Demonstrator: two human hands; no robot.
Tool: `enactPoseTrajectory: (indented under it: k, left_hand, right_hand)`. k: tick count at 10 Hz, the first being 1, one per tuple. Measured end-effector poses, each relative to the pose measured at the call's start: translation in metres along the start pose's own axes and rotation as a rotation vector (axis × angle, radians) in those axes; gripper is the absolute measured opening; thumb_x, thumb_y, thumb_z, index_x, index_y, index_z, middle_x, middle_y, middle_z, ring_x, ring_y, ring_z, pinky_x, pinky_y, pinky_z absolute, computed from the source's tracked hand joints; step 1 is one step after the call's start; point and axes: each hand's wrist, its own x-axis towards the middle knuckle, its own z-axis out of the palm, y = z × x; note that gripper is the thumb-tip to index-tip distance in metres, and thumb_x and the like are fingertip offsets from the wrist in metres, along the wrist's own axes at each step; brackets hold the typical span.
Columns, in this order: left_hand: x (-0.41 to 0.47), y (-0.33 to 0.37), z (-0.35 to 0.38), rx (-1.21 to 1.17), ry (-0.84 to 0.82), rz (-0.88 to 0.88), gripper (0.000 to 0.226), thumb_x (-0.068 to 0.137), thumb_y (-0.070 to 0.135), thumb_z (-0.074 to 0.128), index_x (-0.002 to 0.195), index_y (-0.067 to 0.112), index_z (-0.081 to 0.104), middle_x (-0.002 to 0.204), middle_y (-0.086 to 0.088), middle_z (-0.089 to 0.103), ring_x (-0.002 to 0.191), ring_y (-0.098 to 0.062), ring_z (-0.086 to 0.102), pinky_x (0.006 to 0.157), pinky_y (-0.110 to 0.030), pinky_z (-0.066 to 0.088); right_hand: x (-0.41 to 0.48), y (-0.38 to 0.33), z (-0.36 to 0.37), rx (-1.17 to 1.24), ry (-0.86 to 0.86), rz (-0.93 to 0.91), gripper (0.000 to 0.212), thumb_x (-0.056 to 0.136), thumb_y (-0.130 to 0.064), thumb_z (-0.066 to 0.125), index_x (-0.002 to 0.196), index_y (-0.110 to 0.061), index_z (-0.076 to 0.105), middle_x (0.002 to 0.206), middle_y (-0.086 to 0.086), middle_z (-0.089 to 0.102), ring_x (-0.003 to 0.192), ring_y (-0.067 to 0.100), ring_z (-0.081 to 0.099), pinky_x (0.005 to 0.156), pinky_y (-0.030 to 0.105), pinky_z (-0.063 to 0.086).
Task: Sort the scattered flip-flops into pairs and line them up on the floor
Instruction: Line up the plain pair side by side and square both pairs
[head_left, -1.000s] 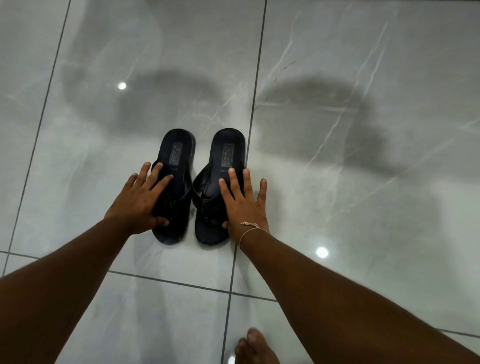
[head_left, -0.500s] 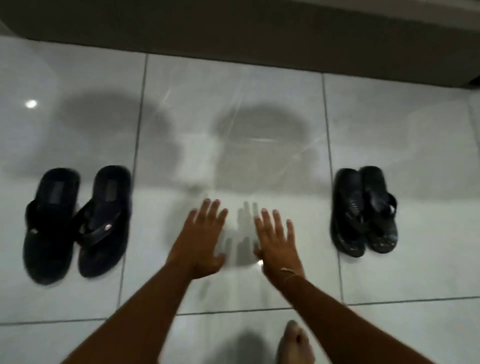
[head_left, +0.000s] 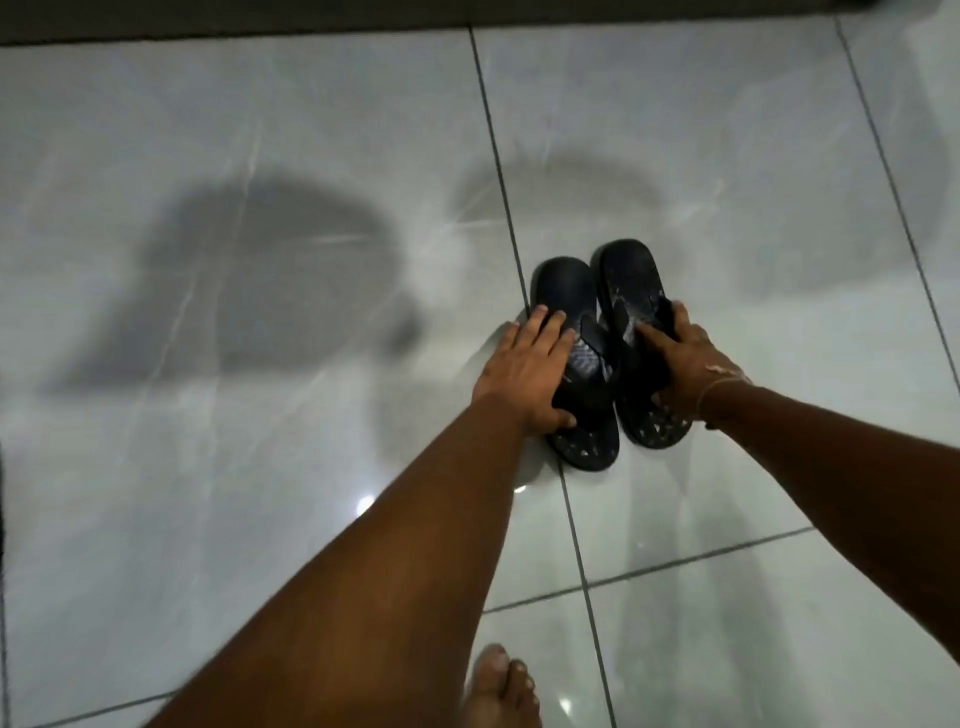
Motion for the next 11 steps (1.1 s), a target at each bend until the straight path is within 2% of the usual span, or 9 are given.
enactPoseTrajectory:
  k: [1, 4, 5, 6, 7, 8, 9, 10, 11]
  left_hand:
    - [-0.004, 0.011, 0.01, -0.012, 0.028, -0.047, 0.109, 0.071, 0.05, 0.075, 0.153, 0.013, 0.012, 0.164, -0.008, 0.008, 0.151, -0.026, -0.003, 0.123, -0.045, 0.005]
    - [-0.01, 0.024, 0.02, 0.054, 0.022, -0.034, 0.109, 0.072, 0.053, 0.073, 0.153, 0.013, 0.011, 0.163, -0.008, 0.009, 0.151, -0.028, 0.0, 0.123, -0.05, 0.01]
    - [-0.01, 0.026, 0.023, 0.032, 0.038, -0.07, 0.109, 0.072, 0.053, 0.073, 0.153, 0.013, 0.011, 0.164, -0.008, 0.008, 0.151, -0.028, -0.001, 0.123, -0.05, 0.01]
    - [-0.009, 0.031, 0.024, 0.024, 0.026, -0.102, 0.11, 0.073, 0.051, 0.074, 0.153, 0.013, 0.009, 0.164, -0.008, 0.005, 0.151, -0.028, -0.004, 0.123, -0.049, 0.007]
    - [-0.009, 0.037, 0.011, 0.041, -0.003, -0.114, 0.116, 0.072, 0.053, 0.074, 0.153, 0.016, 0.0, 0.164, -0.008, -0.007, 0.15, -0.029, -0.012, 0.123, -0.049, 0.0]
    - [-0.029, 0.045, -0.009, 0.021, 0.053, -0.103, 0.114, 0.074, 0.054, 0.069, 0.153, 0.018, -0.004, 0.163, -0.009, -0.014, 0.149, -0.03, -0.017, 0.122, -0.05, -0.006]
    - [-0.083, 0.035, -0.039, -0.05, 0.067, -0.158, 0.096, 0.084, 0.052, 0.054, 0.153, 0.014, -0.001, 0.163, -0.012, -0.009, 0.149, -0.03, -0.015, 0.123, -0.051, -0.002]
    - [-0.186, 0.022, -0.111, -0.093, 0.081, -0.236, 0.08, 0.094, 0.05, 0.036, 0.154, 0.014, -0.002, 0.163, -0.011, -0.012, 0.149, -0.027, -0.018, 0.123, -0.048, -0.002]
    - [-0.296, -0.004, -0.161, -0.06, 0.026, -0.324, 0.074, 0.096, 0.05, 0.023, 0.152, 0.015, -0.009, 0.16, -0.006, -0.022, 0.148, -0.024, -0.022, 0.122, -0.042, -0.007]
  right_hand:
    - [-0.008, 0.008, 0.014, 0.099, 0.014, 0.0, 0.104, 0.071, -0.007, 0.077, 0.15, -0.034, 0.016, 0.161, 0.006, -0.019, 0.142, 0.036, 0.025, 0.105, 0.05, 0.044]
    - [-0.029, 0.02, 0.032, 0.113, 0.02, -0.035, 0.104, 0.071, -0.009, 0.078, 0.15, -0.033, 0.015, 0.16, 0.007, -0.02, 0.14, 0.036, 0.028, 0.1, 0.05, 0.047]
    - [-0.028, 0.023, 0.031, 0.024, 0.034, -0.046, 0.104, 0.071, -0.014, 0.079, 0.15, -0.036, 0.014, 0.16, 0.006, -0.02, 0.138, 0.038, 0.028, 0.104, 0.053, 0.043]
    - [-0.027, 0.021, 0.029, -0.078, -0.015, -0.025, 0.103, 0.075, -0.02, 0.077, 0.149, -0.039, 0.008, 0.16, 0.005, -0.022, 0.146, 0.038, 0.004, 0.112, 0.065, 0.023]
    - [-0.033, 0.009, 0.025, -0.141, -0.007, 0.003, 0.101, 0.079, -0.022, 0.073, 0.149, -0.038, 0.0, 0.16, 0.006, -0.021, 0.146, 0.039, -0.012, 0.111, 0.07, 0.007]
    - [-0.054, -0.009, 0.019, -0.115, 0.12, 0.029, 0.1, 0.082, -0.022, 0.067, 0.15, -0.029, -0.006, 0.161, 0.009, -0.016, 0.146, 0.04, -0.014, 0.112, 0.071, 0.002]
    - [-0.094, -0.04, 0.001, -0.019, 0.175, 0.048, 0.092, 0.088, -0.029, 0.059, 0.15, -0.021, -0.008, 0.162, 0.011, -0.011, 0.147, 0.035, -0.012, 0.115, 0.065, 0.0]
    - [-0.168, -0.083, -0.052, 0.056, 0.248, -0.012, 0.084, 0.092, -0.042, 0.05, 0.151, -0.014, -0.004, 0.162, 0.014, -0.006, 0.148, 0.033, -0.009, 0.119, 0.057, -0.001]
    - [-0.238, -0.123, -0.09, 0.12, 0.259, -0.073, 0.081, 0.093, -0.05, 0.043, 0.151, -0.011, 0.002, 0.162, 0.015, -0.001, 0.148, 0.033, -0.007, 0.119, 0.051, -0.004]
